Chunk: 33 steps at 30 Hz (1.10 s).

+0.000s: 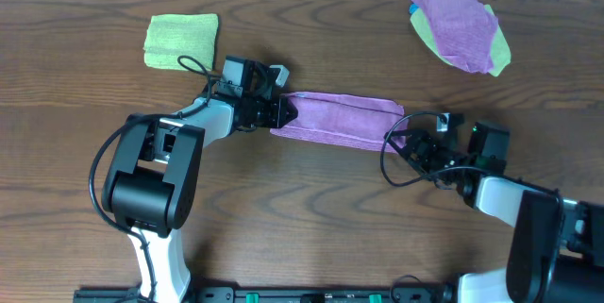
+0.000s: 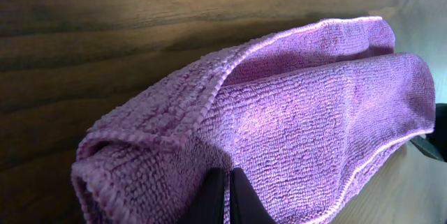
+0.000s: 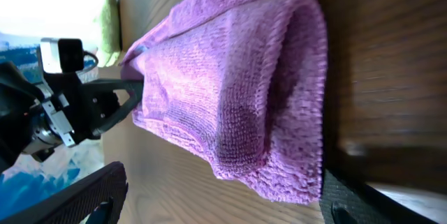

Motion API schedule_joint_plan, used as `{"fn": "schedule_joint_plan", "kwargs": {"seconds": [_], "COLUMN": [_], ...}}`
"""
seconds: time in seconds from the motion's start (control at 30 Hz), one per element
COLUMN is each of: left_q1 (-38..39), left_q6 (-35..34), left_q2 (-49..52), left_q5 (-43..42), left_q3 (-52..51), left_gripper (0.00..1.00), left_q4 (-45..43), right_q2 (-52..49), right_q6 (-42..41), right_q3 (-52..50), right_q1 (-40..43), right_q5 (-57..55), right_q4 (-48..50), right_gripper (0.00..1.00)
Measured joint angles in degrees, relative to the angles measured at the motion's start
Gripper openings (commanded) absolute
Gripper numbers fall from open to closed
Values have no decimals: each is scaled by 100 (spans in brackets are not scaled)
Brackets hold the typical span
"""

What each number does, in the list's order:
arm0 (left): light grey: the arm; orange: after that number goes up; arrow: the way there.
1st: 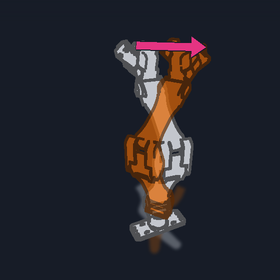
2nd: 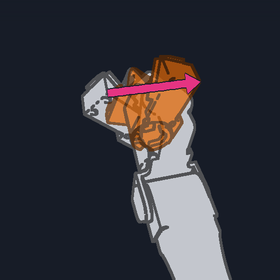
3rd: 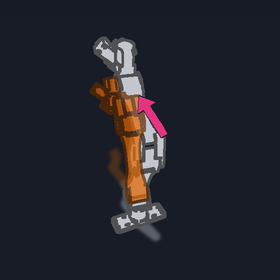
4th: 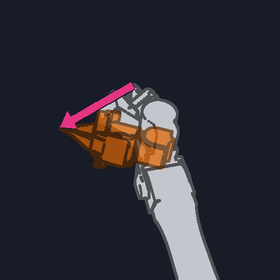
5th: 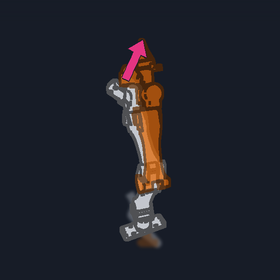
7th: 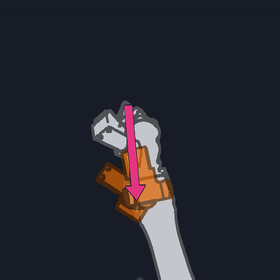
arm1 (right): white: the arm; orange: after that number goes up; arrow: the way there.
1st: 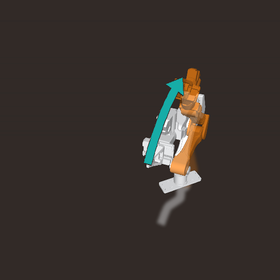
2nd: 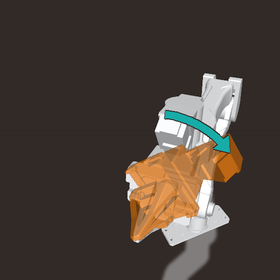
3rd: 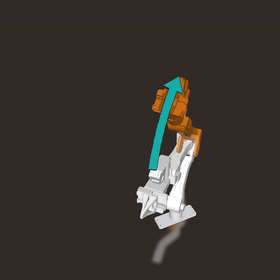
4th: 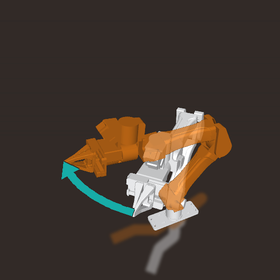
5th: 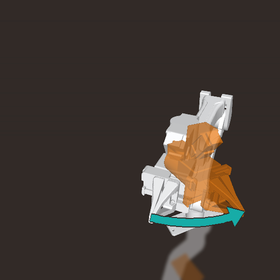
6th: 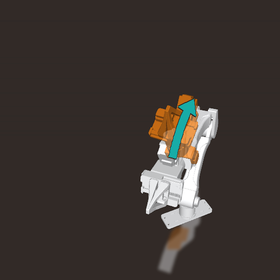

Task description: Fold the cloth

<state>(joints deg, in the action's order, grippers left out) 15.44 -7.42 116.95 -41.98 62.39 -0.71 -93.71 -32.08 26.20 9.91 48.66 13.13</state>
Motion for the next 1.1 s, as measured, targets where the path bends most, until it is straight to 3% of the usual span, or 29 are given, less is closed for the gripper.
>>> {"fn": "schedule_joint_plan", "kwargs": {"seconds": [0.33,0.67,1.1], "left_q1": [0,0,0], "left_q6": [0,-2,-2], "left_q2": [-2,0,0], "left_q5": [-2,-2,-2], "left_q3": [0,0,2], "left_gripper": [6,6,6], "left_q4": [0,0,-11], "right_q2": [13,13,-356], "right_q6": [2,66,79], "right_q3": [0,37,192], "right_q1": [-160,-223,-450], "right_q5": [-323,-809,-1403], "right_q4": [28,271,907], "right_gripper": [80,79,67]}}
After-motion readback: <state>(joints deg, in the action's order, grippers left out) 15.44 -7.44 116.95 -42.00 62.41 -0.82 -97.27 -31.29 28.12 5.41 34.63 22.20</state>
